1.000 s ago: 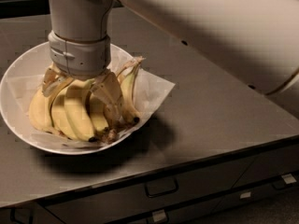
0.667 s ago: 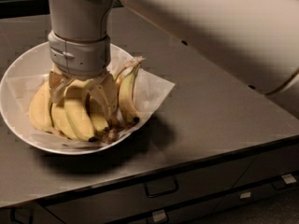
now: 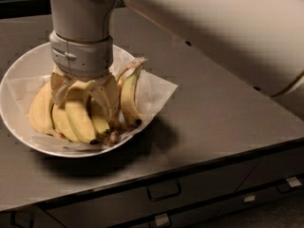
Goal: Pick banana from white bowl
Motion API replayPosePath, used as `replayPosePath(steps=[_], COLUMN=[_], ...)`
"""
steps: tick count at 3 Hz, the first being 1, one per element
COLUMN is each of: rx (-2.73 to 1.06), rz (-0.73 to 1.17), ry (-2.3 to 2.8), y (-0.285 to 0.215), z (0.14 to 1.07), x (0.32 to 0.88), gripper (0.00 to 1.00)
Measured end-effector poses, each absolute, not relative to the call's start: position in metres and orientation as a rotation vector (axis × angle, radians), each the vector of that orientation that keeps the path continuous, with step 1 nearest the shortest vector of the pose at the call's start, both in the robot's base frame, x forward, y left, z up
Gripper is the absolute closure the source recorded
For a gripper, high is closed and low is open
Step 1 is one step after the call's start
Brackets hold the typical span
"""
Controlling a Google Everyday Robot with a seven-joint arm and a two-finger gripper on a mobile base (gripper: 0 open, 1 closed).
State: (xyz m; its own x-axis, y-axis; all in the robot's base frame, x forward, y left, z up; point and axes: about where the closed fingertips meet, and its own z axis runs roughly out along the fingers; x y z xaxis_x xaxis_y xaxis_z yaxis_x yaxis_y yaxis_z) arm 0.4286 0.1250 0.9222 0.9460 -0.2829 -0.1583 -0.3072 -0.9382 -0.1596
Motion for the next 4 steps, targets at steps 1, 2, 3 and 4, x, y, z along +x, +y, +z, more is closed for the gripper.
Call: replayPosePath(steps=[1,2,3,4], rx=[-2.918,-2.918,-2.917,-2.886], rz=[0.198,0.198,0.197,0.165], ry=[0.446,0.446,0.447,0.449], y=[0.125,0.125,0.1251,0.1299], z=[0.9222,0.9222,0.927,0.9315], x=[0.4286,0.4286,0.4288,0.4305], gripper=[0.58,0.81,1.0,1.0])
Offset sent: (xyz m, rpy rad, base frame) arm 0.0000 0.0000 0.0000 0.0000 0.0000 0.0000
